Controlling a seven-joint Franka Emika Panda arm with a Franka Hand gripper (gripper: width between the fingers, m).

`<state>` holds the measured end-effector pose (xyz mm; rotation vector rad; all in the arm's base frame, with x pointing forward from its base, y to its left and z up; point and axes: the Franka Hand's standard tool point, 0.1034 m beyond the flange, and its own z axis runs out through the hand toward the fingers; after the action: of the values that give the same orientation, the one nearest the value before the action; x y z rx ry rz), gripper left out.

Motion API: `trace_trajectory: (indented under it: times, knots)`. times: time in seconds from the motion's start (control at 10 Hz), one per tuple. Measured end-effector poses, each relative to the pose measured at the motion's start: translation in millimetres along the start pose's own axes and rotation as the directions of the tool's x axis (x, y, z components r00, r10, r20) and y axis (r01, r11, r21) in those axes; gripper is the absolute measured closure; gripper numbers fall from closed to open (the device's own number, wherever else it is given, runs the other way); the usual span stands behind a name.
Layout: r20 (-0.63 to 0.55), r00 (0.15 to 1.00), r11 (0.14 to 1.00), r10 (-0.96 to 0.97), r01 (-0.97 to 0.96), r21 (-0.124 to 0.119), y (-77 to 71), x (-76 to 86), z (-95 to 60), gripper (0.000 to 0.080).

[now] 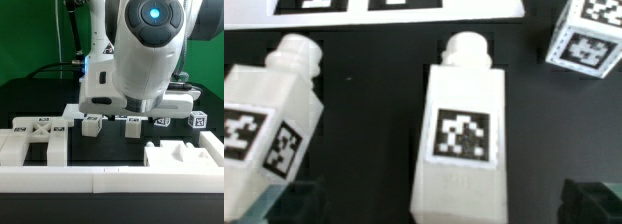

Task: Assemble chair

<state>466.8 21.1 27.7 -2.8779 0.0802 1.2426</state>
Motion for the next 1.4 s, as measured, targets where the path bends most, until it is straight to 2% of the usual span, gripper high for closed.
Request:
trace_trajectory:
  times: [0.9,1.1,1.2,1.4]
  knots:
    - [0.01,1.0,1.0,-0.002,0.002,-0.01,-4.1,-0.6,25.2,0.015]
    - [0.011,1.0,1.0,-0.002,0.002,-0.01,-4.1,-0.8,25.7,0.0423]
    - [0.011,1.0,1.0,-0.002,0.002,-0.01,-4.1,-0.8,25.7,0.0511]
    - [0.01,1.0,1.0,-0.003,0.003,-0.01,-4.5,-0.5,24.8,0.0511]
